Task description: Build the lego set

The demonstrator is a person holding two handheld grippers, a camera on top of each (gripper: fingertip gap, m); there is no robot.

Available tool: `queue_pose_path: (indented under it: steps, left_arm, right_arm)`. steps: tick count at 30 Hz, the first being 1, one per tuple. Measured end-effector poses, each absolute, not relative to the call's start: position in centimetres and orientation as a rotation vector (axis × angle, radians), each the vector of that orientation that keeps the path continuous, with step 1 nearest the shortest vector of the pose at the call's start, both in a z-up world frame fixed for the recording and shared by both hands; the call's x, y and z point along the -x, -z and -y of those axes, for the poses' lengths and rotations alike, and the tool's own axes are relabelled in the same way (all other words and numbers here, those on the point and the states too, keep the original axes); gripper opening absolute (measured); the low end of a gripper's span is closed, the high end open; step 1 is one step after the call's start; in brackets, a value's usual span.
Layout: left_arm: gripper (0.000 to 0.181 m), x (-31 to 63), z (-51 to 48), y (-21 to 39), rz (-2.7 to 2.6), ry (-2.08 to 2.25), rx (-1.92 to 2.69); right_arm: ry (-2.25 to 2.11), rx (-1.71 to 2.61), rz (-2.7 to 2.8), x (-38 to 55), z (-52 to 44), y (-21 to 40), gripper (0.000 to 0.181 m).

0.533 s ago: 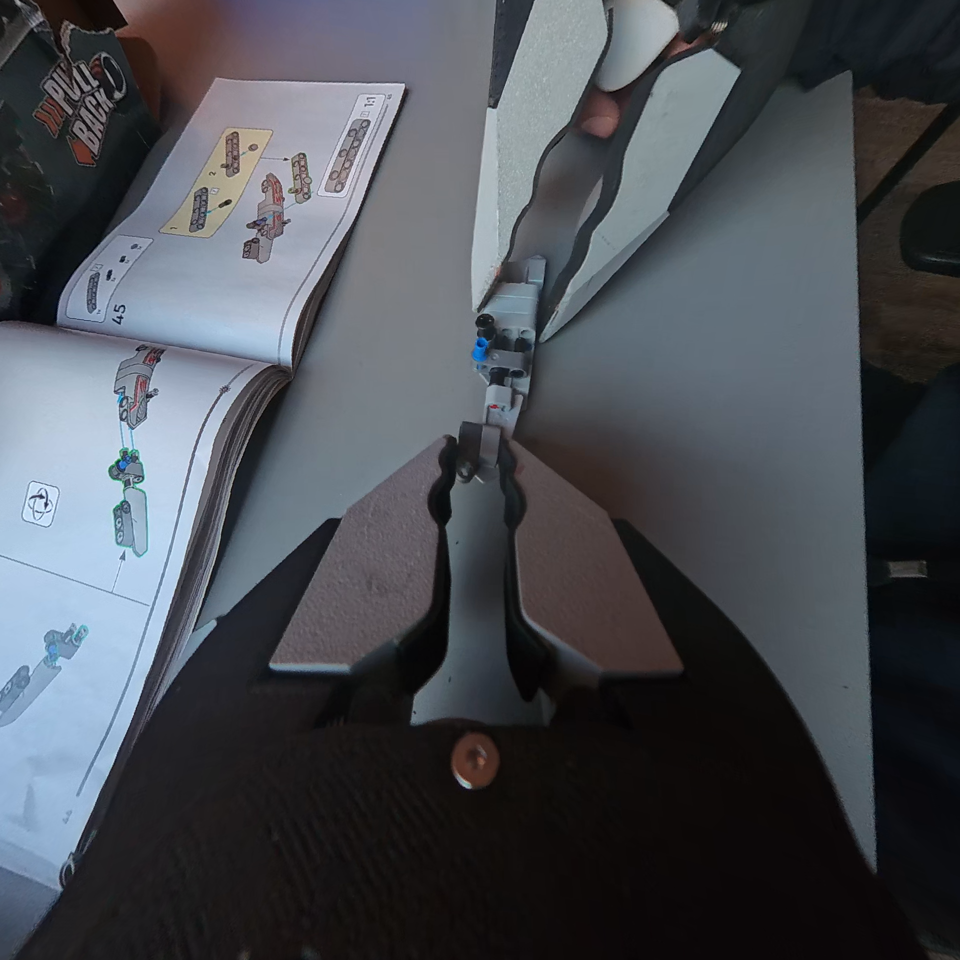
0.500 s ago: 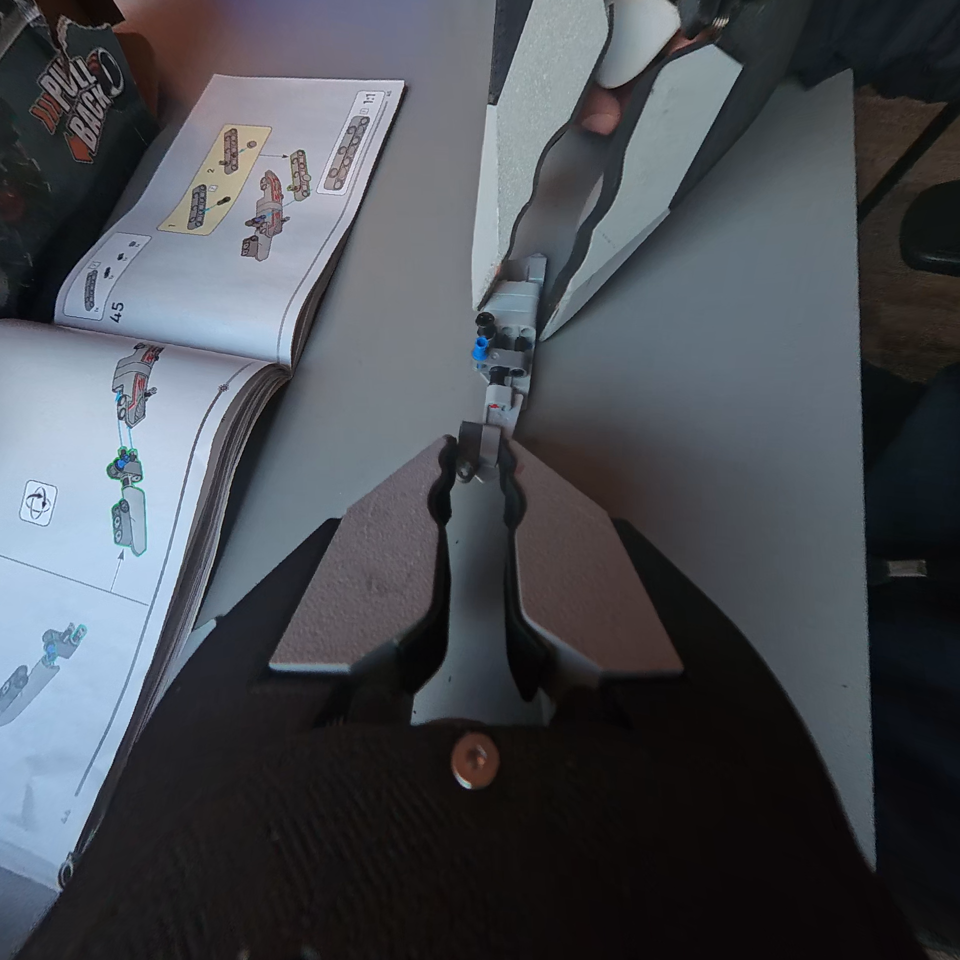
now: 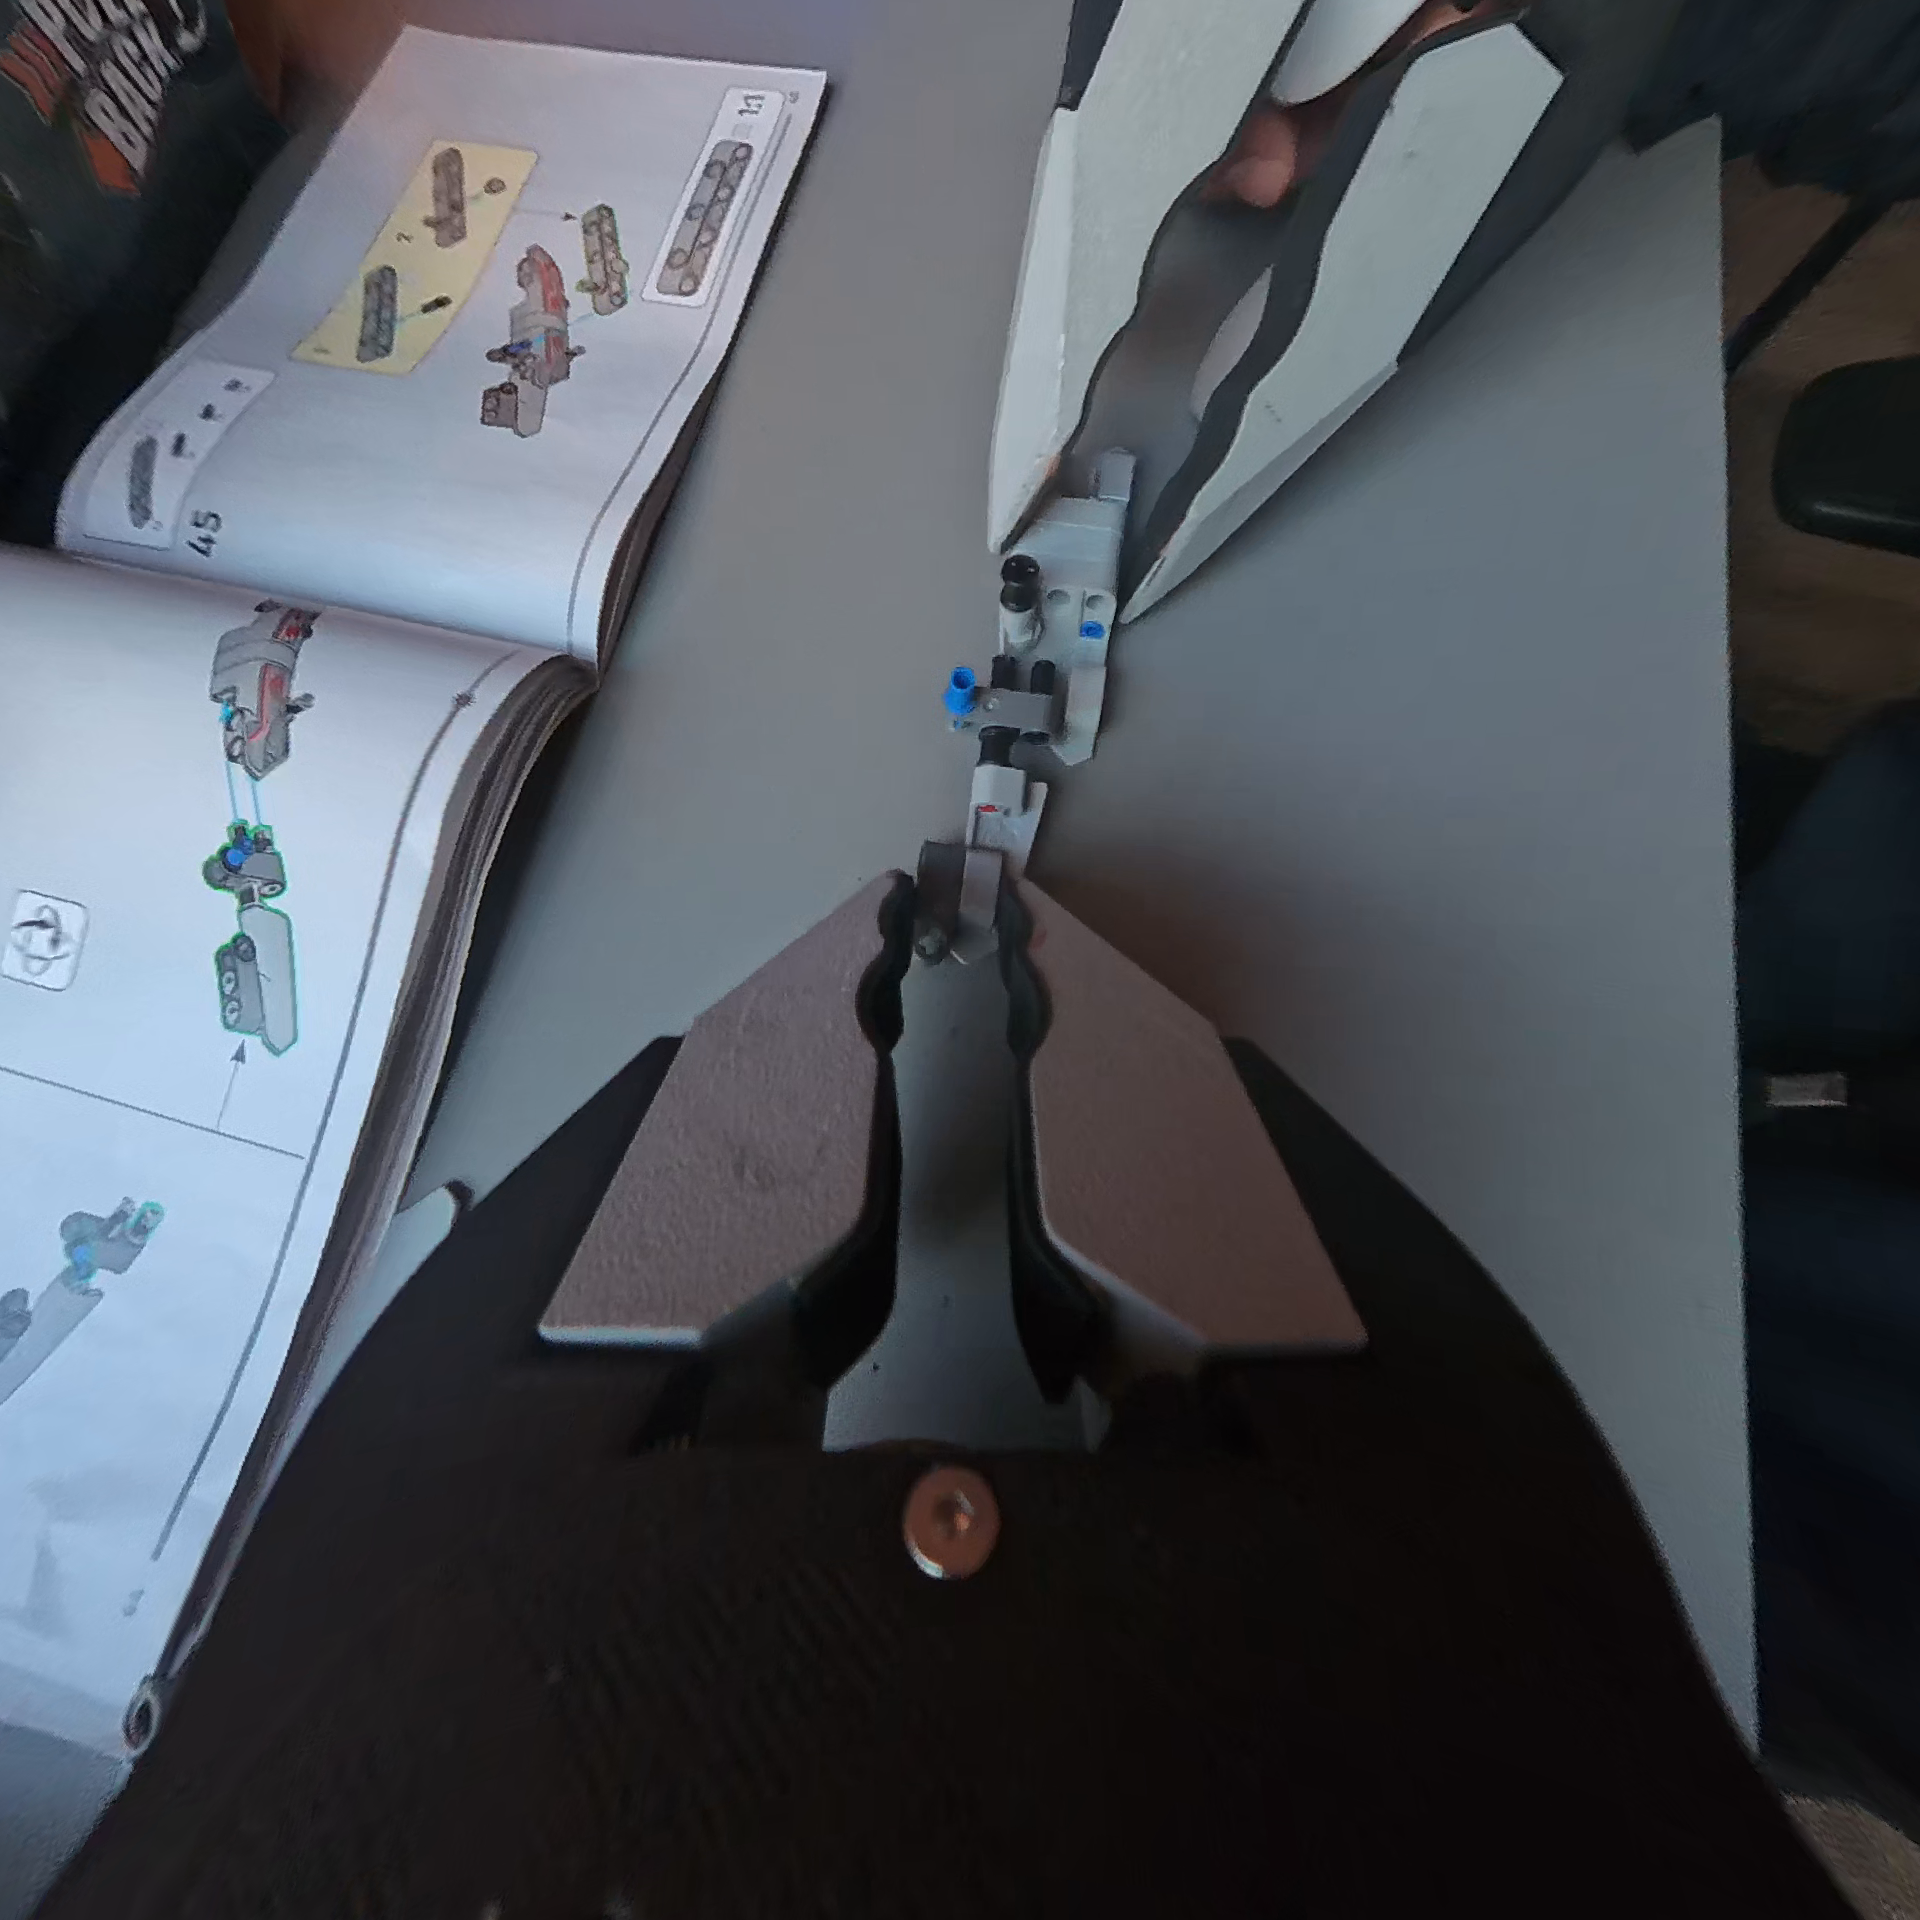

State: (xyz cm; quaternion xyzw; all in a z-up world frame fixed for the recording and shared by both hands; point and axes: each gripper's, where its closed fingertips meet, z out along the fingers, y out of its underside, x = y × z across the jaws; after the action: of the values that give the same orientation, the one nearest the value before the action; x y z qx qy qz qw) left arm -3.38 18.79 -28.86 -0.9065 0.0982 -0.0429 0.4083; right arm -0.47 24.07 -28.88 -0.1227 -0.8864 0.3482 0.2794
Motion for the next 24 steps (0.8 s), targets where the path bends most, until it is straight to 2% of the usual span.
queue_pose_path:
  steps: [1, 19, 24]
  left_arm:
    - [0.013, 3.4, -18.7, 28.9, -0.246, 0.134, 2.286]
    - [0.013, 4.5, -17.5, 28.5, -0.259, 0.127, 2.264]
    - [0.013, 4.0, -17.3, 27.9, -0.162, 0.338, 2.234]
  right_arm:
    - [-0.937, 0.331, 2.380, 0.5, -24.1, 28.9, 0.023]
    - [-1.052, 0.482, 2.497, 0.7, -24.3, 29.1, 0.023]
    - [-1.261, 0.670, 2.689, 0.4, -23.9, 28.2, 0.023]
